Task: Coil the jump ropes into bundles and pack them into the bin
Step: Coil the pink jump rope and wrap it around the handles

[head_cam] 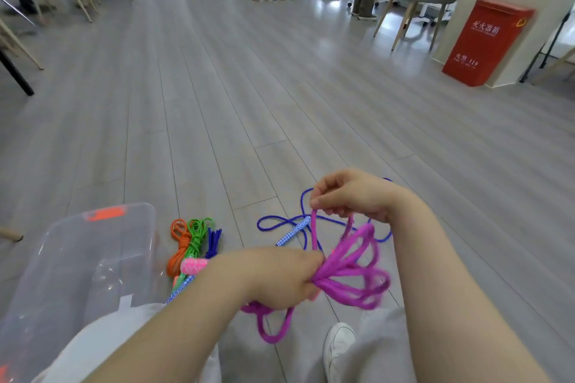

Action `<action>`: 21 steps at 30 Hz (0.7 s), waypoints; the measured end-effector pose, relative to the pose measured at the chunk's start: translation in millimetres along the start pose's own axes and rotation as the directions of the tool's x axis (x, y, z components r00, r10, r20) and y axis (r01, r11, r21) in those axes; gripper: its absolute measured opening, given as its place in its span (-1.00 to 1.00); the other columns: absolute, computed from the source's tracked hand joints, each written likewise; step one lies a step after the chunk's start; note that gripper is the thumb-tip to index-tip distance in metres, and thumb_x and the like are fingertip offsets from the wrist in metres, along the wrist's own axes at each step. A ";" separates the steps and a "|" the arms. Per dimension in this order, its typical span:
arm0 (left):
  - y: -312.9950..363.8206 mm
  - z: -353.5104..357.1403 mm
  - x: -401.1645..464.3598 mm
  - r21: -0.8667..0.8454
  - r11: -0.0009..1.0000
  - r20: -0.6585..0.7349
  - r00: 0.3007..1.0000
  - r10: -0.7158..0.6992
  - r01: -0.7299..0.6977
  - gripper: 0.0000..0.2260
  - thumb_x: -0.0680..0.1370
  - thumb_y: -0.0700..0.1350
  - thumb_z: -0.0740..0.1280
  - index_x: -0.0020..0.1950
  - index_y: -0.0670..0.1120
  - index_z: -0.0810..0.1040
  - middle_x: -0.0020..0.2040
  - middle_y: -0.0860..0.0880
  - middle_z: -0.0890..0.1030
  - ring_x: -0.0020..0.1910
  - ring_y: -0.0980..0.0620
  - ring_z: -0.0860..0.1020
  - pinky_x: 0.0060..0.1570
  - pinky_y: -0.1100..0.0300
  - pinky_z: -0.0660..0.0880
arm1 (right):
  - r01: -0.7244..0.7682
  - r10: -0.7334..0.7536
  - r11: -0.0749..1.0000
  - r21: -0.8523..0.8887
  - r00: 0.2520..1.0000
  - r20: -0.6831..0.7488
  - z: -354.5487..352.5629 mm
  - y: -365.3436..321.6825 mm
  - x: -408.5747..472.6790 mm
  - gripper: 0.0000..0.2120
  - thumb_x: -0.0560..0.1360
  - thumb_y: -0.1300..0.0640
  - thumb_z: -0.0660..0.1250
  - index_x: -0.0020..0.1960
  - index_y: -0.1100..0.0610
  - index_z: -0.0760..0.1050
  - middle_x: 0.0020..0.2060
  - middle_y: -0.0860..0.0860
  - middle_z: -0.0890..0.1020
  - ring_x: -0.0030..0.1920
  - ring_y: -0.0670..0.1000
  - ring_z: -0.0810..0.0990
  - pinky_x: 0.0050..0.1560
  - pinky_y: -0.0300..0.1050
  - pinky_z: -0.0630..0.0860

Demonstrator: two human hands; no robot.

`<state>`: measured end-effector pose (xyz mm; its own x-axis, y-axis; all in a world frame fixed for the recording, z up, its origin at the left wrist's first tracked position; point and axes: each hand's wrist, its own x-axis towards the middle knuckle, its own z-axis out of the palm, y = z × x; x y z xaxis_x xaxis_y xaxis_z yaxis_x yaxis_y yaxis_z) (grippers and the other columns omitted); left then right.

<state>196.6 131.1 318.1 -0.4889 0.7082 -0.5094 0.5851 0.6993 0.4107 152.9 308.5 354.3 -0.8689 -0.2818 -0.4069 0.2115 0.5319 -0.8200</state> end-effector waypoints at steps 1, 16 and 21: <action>-2.4 7.0 5.4 0.085 0.993 -0.005 0.997 -0.077 0.077 -0.93 0.63 -0.06 0.15 0.03 -0.02 0.29 0.02 -0.03 0.54 -0.11 -0.07 0.45 -0.07 0.06 0.43 | -0.018 0.016 0.997 -0.071 0.999 -0.030 0.3 1.2 2.6 -0.94 0.48 0.26 0.41 -0.16 0.16 0.60 -0.41 0.03 0.54 -0.43 -0.08 0.42 -0.41 -0.27 0.35; -30.1 -18.4 20.4 0.151 0.872 -0.693 0.679 -0.242 0.465 -0.78 0.61 -0.20 0.17 0.20 -0.07 0.19 -0.12 0.03 0.44 -0.29 -0.05 0.42 -0.31 0.11 0.33 | 0.255 -0.215 0.966 -0.032 0.734 -0.644 8.9 -31.1 7.5 -0.96 0.49 0.13 0.38 -0.13 0.04 0.60 -0.35 -0.06 0.66 -0.42 -0.19 0.54 -0.41 -0.33 0.40; -43.5 -17.2 25.0 -0.072 0.883 -0.707 0.602 -0.373 0.463 -0.77 0.60 -0.14 0.22 0.13 -0.06 0.18 -0.16 -0.02 0.53 -0.30 -0.10 0.51 -0.35 0.10 0.39 | 0.302 -0.253 0.953 -0.009 0.783 -0.569 17.5 -34.7 7.9 -0.89 0.49 0.18 0.37 -0.15 -0.01 0.60 -0.33 -0.04 0.70 -0.26 -0.11 0.65 -0.26 -0.21 0.52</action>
<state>147.8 120.0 300.5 -0.9693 0.2341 0.0748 0.2440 0.9527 0.1812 146.5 273.9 372.5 -0.9881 0.0988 0.1183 -0.0649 0.4296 -0.9007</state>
